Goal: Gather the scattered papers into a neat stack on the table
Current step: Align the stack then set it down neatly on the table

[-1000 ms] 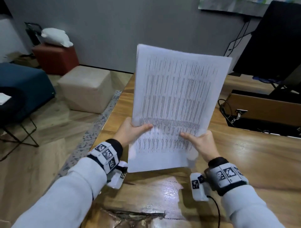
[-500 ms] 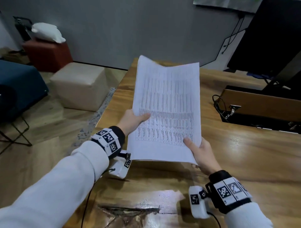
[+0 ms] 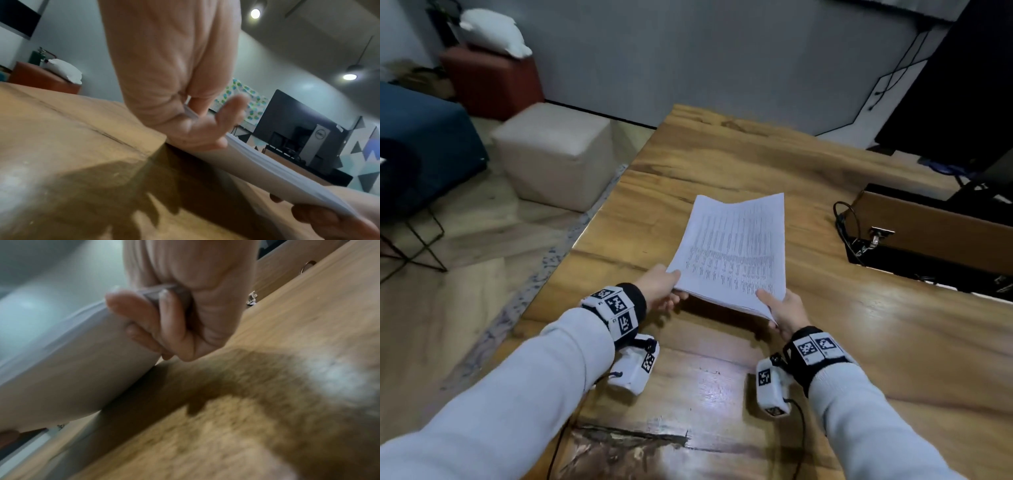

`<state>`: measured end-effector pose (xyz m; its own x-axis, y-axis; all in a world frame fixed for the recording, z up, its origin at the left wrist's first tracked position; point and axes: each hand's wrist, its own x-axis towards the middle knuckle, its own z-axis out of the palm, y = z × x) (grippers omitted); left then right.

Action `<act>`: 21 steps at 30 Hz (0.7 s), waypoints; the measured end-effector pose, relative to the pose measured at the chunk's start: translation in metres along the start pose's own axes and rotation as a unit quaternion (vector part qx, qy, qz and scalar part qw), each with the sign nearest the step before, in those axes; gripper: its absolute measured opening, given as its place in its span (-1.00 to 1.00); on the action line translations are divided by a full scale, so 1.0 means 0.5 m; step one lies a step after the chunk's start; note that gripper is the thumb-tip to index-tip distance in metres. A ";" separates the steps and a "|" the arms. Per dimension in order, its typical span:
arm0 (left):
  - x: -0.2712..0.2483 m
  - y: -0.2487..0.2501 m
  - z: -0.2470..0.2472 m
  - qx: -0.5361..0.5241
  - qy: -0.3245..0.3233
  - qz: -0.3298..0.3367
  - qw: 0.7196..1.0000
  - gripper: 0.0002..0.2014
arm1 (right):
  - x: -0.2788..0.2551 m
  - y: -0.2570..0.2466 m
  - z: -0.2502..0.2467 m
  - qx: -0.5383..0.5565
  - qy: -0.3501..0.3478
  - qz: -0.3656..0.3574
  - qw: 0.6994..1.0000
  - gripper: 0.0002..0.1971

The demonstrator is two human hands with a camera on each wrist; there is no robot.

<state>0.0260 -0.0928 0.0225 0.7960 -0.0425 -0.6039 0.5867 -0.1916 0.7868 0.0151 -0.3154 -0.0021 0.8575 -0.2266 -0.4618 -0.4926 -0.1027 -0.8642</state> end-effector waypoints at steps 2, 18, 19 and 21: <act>0.017 -0.002 0.005 0.001 0.018 -0.002 1.000 -0.64 | 0.021 -0.007 0.006 -0.010 -0.002 0.018 1.000 -0.84; 0.095 0.007 0.000 0.083 0.098 -0.021 0.991 -0.65 | 0.126 -0.047 0.039 -0.121 -0.027 0.058 0.991 -0.71; 0.099 0.006 -0.001 0.091 0.101 -0.027 0.990 -0.67 | 0.126 -0.046 0.040 -0.129 -0.025 0.058 0.990 -0.71; 0.103 0.001 -0.001 0.115 0.109 -0.030 0.987 -0.74 | 0.123 -0.047 0.042 -0.155 -0.020 0.054 0.986 -0.69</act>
<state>0.0675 -0.0947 -0.0081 0.7888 0.1825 -0.5869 0.6042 -0.4057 0.6858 0.0822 -0.3063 -0.0145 0.7994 -0.2144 -0.5613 -0.5981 -0.3734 -0.7091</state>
